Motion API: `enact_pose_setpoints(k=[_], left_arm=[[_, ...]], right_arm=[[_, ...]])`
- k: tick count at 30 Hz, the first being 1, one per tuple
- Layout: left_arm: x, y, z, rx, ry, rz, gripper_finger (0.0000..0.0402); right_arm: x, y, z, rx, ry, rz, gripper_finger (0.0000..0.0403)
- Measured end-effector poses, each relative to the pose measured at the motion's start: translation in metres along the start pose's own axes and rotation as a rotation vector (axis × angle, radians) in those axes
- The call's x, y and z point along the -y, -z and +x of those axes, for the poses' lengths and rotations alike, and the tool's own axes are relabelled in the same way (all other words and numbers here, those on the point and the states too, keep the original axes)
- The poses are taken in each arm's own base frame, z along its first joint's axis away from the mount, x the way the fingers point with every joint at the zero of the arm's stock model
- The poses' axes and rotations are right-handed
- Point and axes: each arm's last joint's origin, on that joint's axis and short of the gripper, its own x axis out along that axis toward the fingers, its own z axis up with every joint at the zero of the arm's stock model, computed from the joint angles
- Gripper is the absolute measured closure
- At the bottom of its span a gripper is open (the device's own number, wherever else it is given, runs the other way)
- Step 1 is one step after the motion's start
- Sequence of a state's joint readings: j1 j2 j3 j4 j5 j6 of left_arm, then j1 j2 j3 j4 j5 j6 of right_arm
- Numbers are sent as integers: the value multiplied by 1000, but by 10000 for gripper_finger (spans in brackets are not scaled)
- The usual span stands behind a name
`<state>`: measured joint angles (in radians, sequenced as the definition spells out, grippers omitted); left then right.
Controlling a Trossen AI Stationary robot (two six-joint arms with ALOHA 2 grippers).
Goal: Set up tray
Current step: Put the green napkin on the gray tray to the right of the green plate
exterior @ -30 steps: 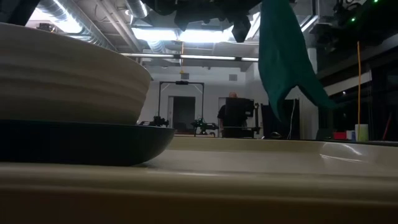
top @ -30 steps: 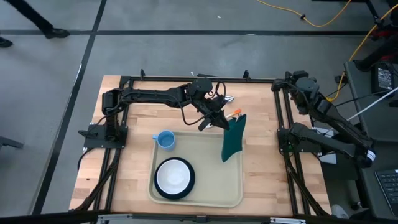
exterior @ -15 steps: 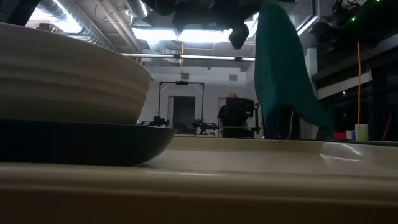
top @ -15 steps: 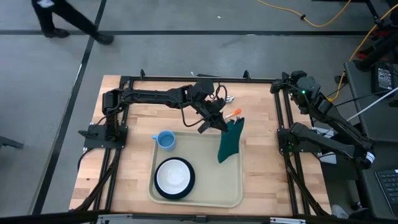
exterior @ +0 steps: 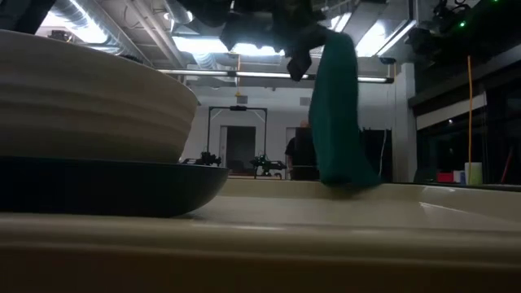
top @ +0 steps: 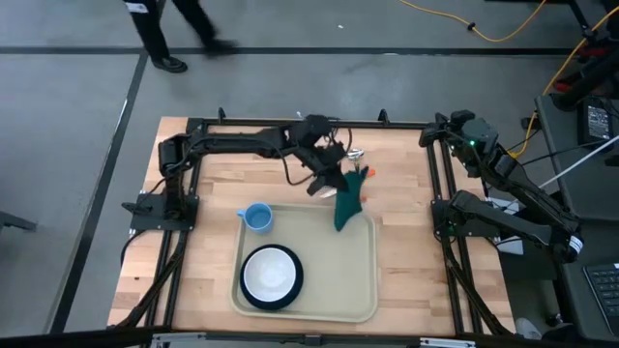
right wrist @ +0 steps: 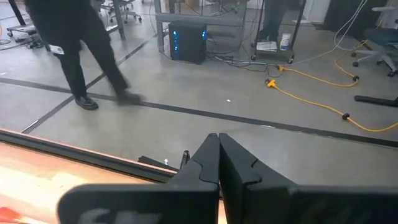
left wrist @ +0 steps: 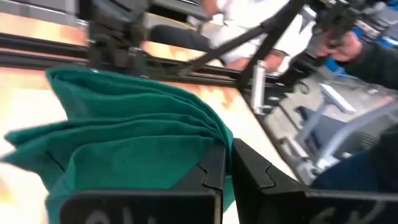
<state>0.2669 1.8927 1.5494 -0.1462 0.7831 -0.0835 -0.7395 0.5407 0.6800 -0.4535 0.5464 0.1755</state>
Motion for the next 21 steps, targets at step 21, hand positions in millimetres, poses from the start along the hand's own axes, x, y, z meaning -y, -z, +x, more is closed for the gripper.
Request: enact_pose_setpoints(k=[21], left_arm=[[56, 87, 96, -105, 325, 216, 399]], right_arm=[[-3, 0, 0, -19, -104, 55, 403]])
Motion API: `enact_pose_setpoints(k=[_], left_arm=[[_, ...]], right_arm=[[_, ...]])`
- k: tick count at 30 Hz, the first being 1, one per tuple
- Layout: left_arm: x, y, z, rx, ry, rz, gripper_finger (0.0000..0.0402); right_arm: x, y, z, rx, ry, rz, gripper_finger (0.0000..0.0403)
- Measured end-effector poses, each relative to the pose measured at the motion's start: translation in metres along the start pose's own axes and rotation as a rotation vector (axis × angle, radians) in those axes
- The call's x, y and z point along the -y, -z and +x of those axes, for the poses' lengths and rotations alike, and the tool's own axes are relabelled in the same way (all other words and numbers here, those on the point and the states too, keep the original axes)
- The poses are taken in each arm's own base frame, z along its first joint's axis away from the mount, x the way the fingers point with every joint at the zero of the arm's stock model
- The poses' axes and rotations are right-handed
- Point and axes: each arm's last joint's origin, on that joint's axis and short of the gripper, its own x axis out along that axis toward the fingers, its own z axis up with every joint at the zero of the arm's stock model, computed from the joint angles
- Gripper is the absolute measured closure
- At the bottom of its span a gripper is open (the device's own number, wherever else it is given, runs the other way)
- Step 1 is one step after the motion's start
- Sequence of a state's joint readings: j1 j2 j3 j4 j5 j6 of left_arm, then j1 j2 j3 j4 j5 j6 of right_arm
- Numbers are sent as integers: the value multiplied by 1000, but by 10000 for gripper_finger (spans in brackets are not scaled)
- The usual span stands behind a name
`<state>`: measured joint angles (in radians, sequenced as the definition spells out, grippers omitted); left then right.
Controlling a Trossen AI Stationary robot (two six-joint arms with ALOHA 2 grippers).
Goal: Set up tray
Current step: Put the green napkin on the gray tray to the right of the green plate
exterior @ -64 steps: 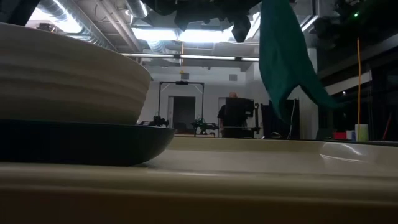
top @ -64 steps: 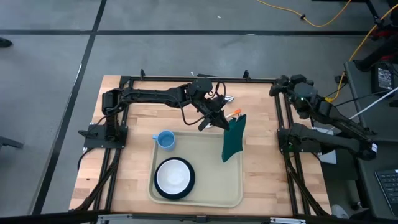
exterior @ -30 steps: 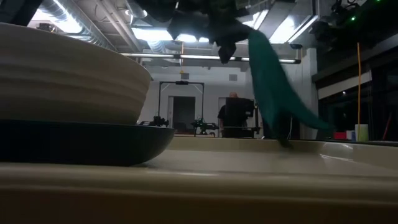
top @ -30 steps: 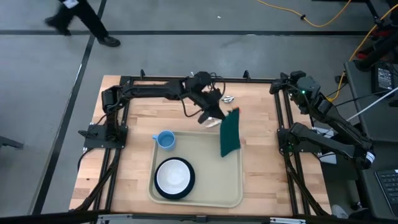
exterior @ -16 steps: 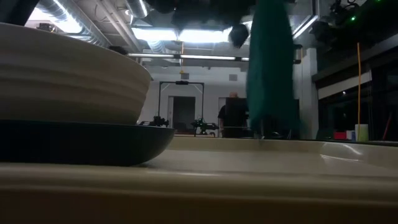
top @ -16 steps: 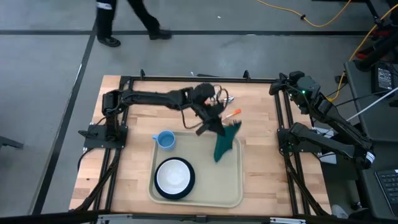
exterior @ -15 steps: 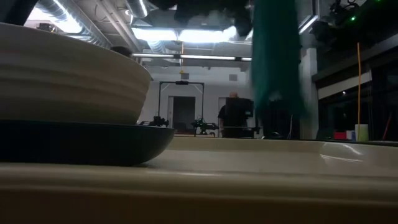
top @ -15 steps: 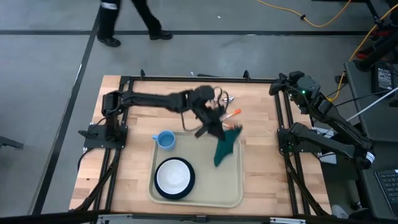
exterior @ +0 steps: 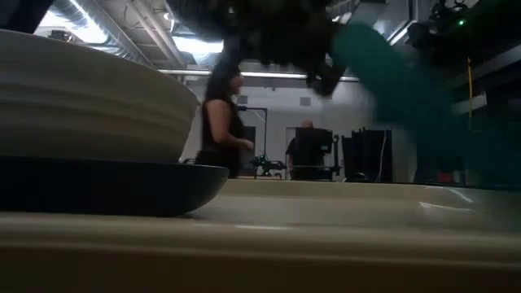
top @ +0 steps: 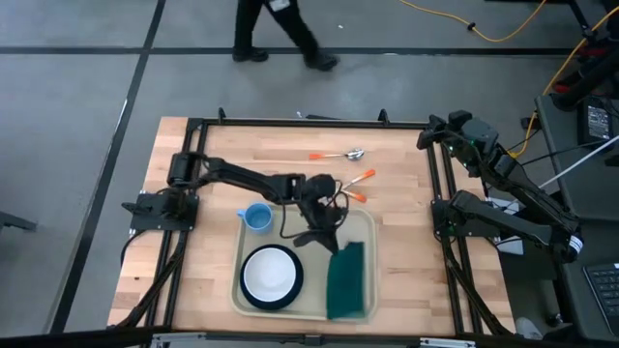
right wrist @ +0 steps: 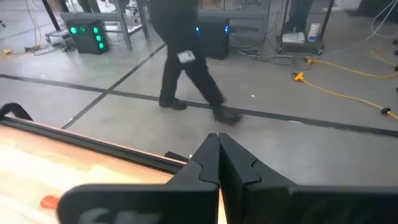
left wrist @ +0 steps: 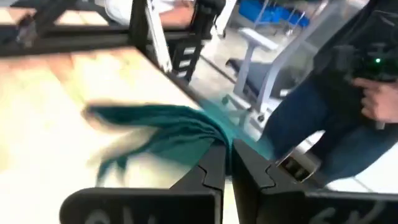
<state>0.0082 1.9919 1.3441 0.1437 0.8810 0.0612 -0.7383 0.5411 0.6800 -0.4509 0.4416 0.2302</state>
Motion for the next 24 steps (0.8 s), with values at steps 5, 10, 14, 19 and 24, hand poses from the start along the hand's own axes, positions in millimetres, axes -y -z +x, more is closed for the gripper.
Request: enact_pose_setpoints(k=[5, 10, 14, 19, 24], left_arm=[[-24, 72, 20, -76, 10, -69, 399], [-36, 91, 27, -83, 1, -98, 399], [-36, 75, 24, -3, -10, -55, 399], [-32, 44, 7, 103, -33, -38, 399], [-36, 41, 0, 108, -75, -40, 399]], right_arm=[[-1, -5, 0, 46, -9, -24, 403], [-2, -9, -1, 85, -24, -40, 403], [-3, -8, -1, 77, -49, -45, 403], [-3, -8, -1, 69, -69, -54, 403], [-3, -8, -1, 71, -69, -70, 403]])
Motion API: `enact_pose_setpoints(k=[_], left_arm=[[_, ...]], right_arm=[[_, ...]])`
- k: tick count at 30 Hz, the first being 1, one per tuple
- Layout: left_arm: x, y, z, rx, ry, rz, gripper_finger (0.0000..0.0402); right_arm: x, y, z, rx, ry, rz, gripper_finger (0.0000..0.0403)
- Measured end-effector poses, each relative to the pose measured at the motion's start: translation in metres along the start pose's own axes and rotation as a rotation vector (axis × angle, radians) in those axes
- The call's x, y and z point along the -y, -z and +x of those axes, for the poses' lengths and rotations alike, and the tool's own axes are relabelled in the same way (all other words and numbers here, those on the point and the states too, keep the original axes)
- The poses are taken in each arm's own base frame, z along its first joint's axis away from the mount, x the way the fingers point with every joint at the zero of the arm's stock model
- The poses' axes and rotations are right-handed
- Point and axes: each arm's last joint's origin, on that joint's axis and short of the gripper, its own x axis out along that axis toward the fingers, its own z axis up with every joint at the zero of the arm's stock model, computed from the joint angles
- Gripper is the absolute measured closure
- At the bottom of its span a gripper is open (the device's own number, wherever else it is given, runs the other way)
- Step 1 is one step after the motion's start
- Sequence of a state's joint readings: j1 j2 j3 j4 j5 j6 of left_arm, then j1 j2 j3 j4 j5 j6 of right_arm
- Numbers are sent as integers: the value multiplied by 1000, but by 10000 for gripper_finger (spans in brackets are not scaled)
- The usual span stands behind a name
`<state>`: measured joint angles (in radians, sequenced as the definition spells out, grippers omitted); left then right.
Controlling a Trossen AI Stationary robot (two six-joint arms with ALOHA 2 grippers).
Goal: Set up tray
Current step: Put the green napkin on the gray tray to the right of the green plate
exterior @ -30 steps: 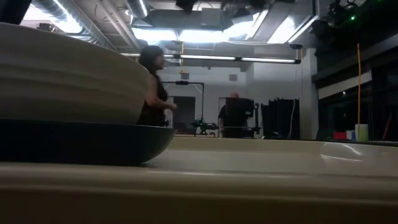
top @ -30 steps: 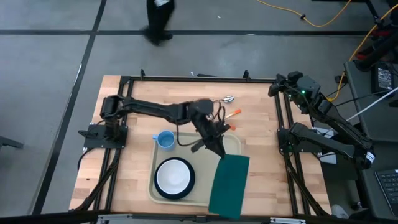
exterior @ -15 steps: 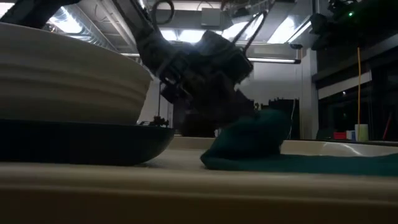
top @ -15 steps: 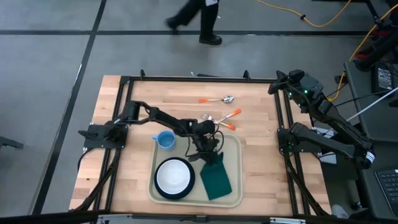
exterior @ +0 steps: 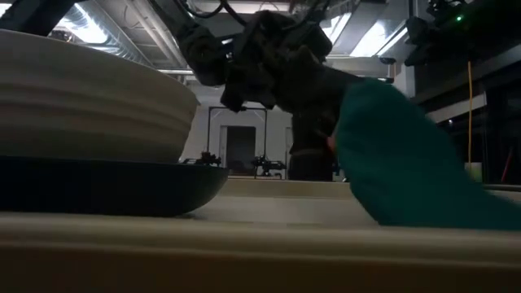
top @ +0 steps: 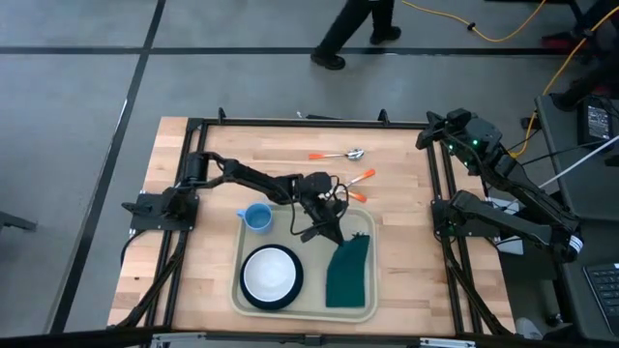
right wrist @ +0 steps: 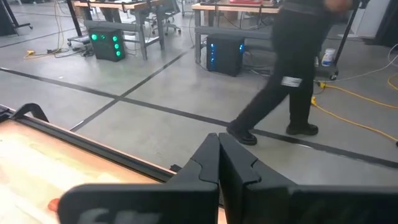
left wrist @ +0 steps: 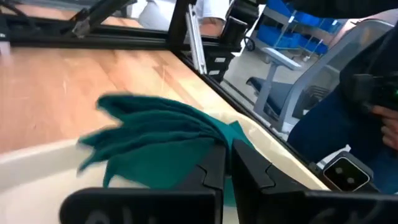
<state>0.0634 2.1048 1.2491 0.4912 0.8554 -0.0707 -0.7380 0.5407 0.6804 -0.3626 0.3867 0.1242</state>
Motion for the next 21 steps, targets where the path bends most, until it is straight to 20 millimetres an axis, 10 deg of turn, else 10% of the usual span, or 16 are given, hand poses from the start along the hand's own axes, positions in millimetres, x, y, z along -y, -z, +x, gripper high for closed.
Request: enact_pose_setpoints(k=[21], left_arm=[[-4, 7, -1, -40, -66, 8, 398]], right_arm=[[0, 0, 0, -1, 1, -29, 402]])
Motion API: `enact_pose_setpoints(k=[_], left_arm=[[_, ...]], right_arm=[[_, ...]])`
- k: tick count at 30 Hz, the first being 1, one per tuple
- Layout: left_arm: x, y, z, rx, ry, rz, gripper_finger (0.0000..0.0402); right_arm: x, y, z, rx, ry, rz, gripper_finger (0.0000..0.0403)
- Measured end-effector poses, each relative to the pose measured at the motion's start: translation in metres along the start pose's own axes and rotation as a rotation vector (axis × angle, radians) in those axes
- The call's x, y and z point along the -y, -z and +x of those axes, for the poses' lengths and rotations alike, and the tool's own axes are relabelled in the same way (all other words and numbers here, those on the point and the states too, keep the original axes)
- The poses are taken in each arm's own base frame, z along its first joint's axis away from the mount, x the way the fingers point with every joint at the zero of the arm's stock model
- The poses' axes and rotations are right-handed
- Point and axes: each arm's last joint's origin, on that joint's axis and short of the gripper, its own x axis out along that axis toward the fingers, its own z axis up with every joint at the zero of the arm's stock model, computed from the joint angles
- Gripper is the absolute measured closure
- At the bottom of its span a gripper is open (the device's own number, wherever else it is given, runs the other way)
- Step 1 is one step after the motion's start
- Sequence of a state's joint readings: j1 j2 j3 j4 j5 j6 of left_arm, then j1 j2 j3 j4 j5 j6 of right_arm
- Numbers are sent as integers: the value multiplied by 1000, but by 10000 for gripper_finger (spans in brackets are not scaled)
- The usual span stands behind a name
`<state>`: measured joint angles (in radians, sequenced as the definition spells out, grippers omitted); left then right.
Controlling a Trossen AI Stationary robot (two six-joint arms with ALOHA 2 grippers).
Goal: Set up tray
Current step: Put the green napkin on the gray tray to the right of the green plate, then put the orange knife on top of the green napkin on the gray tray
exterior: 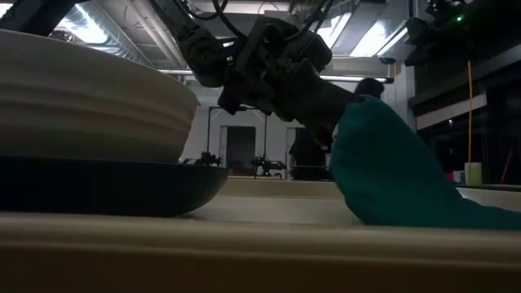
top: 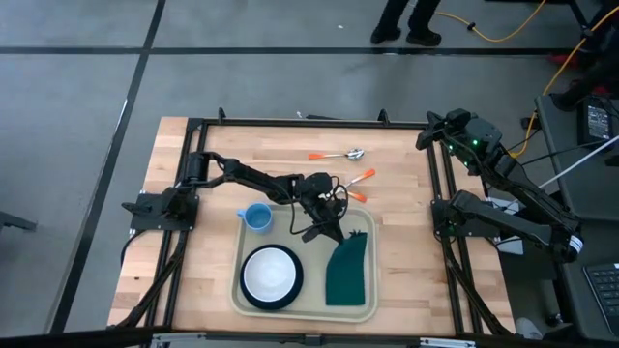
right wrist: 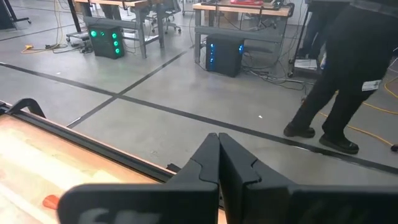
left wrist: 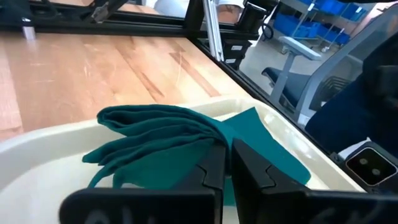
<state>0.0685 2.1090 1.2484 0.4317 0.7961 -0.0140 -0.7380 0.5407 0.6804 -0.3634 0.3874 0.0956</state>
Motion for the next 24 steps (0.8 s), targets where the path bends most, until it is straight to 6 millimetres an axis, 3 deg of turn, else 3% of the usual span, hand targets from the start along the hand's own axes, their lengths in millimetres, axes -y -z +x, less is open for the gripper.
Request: enact_pose_setpoints(k=[16, 24], left_arm=[[-3, 1, -1, -9, -56, -38, 335], [-3, 1, -1, -9, -57, -42, 323]], right_arm=[[0, 0, 0, -2, -16, 0, 402], [-1, 0, 0, -4, -22, 0, 402]])
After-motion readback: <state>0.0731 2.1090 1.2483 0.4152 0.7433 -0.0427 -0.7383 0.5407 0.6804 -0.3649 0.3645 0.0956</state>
